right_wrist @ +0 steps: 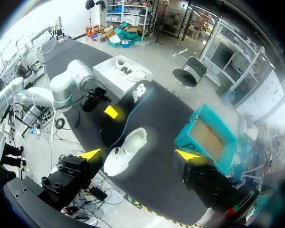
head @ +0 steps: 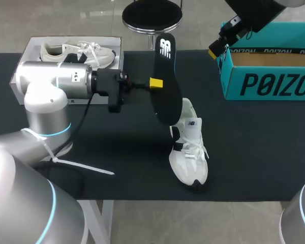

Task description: Take the shoe out of the shoebox, open the shoe tongue, remove and reinsert the insole, then place the shoe into the shoebox

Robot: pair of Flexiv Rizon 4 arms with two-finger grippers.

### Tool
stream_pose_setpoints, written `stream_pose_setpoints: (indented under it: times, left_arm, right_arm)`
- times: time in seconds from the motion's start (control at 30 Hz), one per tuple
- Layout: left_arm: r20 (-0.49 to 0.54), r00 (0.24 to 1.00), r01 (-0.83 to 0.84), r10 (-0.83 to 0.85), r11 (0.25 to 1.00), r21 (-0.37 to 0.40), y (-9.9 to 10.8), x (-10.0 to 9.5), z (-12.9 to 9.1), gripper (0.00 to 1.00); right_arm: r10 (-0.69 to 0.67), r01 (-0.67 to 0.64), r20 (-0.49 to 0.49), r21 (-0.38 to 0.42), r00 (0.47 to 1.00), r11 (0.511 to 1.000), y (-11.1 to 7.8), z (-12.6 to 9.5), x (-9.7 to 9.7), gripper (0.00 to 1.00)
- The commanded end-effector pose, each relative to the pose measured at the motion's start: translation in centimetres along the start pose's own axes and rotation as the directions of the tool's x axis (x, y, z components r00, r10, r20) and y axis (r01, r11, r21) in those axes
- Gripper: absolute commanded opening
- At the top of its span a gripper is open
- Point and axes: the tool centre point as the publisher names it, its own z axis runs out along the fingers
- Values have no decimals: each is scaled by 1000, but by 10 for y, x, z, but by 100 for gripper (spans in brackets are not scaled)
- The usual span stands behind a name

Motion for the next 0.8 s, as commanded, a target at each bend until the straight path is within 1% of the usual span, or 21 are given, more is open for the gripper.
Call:
stream_pose_setpoints:
  times: [0.03, 0.2, 0.27, 0.43, 0.47, 0.8]
  left_arm:
    - [-17, 1000, -16, 15, 1000, -16, 12, 9, 11, 0]
    - [-32, 999, -11, 9, 999, -50, 30, 18, 5, 0]
    - [-30, 1000, -4, 3, 999, -53, 33, 19, 3, 0]
    - [-21, 1000, 10, -10, 999, -40, 32, 18, 3, 0]
    - [-36, 999, 11, -12, 999, -44, 31, 18, 4, 0]
    - [-36, 999, 11, -12, 999, -44, 31, 18, 4, 0]
  right_arm:
    - [1, -1, -1, 3, 1000, 1000, 1, 1, 0, 100]
    - [1, -1, -1, 3, 1000, 1000, 1, 1, 0, 100]
    - [1, -1, -1, 3, 1000, 1000, 1, 1, 0, 100]
    - [1, -1, -1, 3, 1000, 1000, 1, 1, 0, 100]
    - [1, -1, -1, 3, 1000, 1000, 1, 1, 0, 100]
    - [1, -1, -1, 3, 1000, 1000, 1, 1, 0, 100]
